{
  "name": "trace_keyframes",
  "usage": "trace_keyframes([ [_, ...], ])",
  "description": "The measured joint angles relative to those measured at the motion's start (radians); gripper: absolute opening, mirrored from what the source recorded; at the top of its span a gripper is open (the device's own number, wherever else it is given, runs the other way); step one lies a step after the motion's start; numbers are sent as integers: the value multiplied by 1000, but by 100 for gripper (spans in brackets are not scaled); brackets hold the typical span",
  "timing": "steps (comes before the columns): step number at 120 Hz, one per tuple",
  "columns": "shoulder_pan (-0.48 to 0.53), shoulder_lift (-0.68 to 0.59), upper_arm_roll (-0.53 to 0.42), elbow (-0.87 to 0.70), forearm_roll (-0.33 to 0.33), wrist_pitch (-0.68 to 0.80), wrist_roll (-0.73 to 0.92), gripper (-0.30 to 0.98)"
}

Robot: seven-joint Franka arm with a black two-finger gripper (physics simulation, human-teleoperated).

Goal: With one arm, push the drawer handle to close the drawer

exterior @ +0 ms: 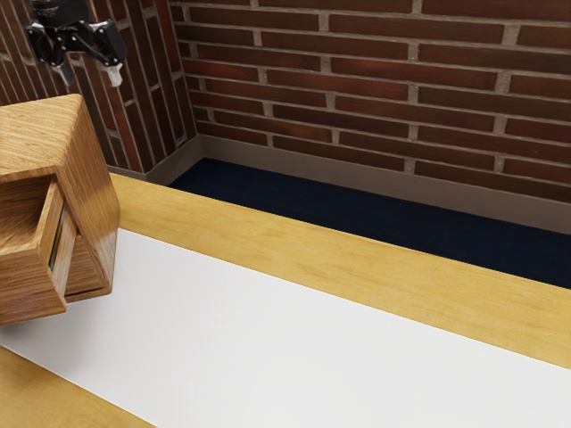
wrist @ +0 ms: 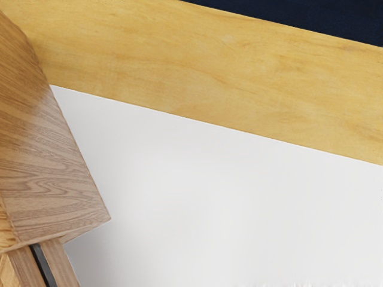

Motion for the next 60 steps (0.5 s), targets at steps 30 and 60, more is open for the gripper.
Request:
trace_keyframes([
  [30,28,-161,-54,175,27,-33,12,67],
  [60,42,-267,-89,-60,50,-111,15,67],
])
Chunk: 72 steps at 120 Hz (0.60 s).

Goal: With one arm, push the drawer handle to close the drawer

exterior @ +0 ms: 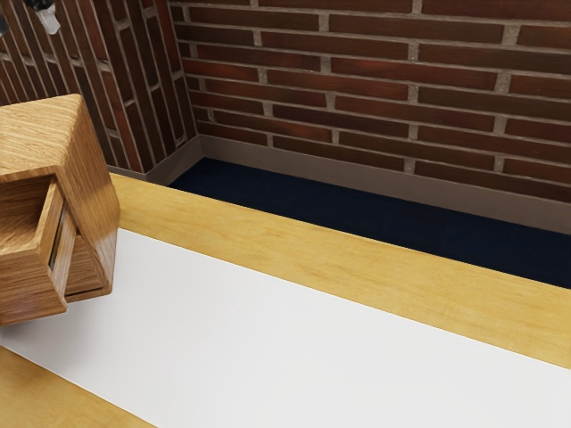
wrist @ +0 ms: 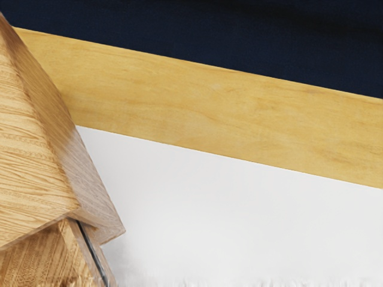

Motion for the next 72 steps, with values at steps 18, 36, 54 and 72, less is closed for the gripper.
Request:
trace_keyframes([
  [18,35,-500,-109,-706,34,82,-5,67],
  [36,34,-837,-116,-1093,36,100,-9,67],
  [54,82,-1043,13,-1307,51,39,-36,67],
  [72,275,-1078,28,-1371,98,66,0,67],
])
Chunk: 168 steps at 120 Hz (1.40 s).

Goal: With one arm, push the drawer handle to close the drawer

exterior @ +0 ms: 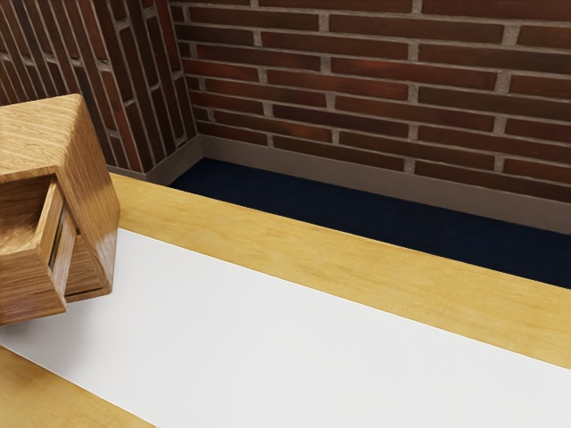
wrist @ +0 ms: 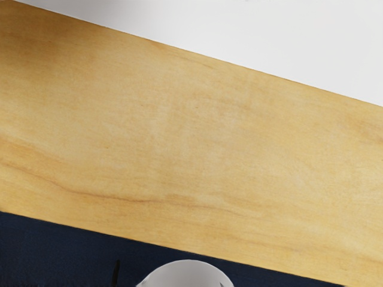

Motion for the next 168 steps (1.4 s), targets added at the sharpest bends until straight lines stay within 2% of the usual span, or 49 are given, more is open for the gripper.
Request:
trace_keyframes([
  [11,40,6,-58,-11,6,17,-21,66],
  [21,60,59,-73,-12,1,64,-50,65],
  [44,86,124,-77,-4,3,140,-114,19],
  [54,88,151,-42,0,35,166,-142,8],
  [67,86,169,12,4,91,197,-172,-1],
  [91,69,243,60,34,163,266,-211,-7],
  [112,43,301,95,62,188,318,-237,-11],
  [148,12,346,120,86,222,391,-267,-10],
  [168,-17,404,165,116,241,424,-281,-10],
])
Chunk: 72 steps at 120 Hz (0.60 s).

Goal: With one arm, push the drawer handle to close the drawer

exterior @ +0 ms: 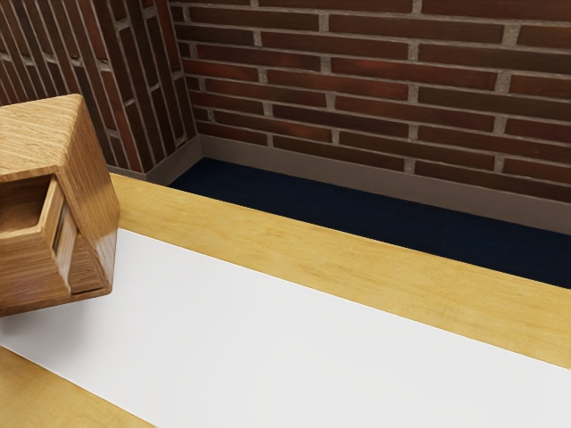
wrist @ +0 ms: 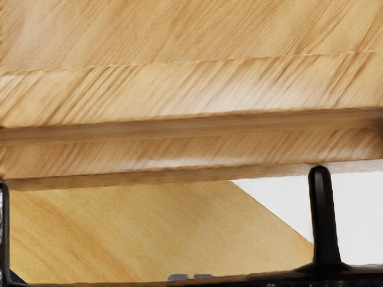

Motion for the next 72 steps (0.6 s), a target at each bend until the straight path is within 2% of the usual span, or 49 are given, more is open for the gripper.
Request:
trace_keyframes([
  [72,-174,198,188,170,54,71,-28,-10],
])
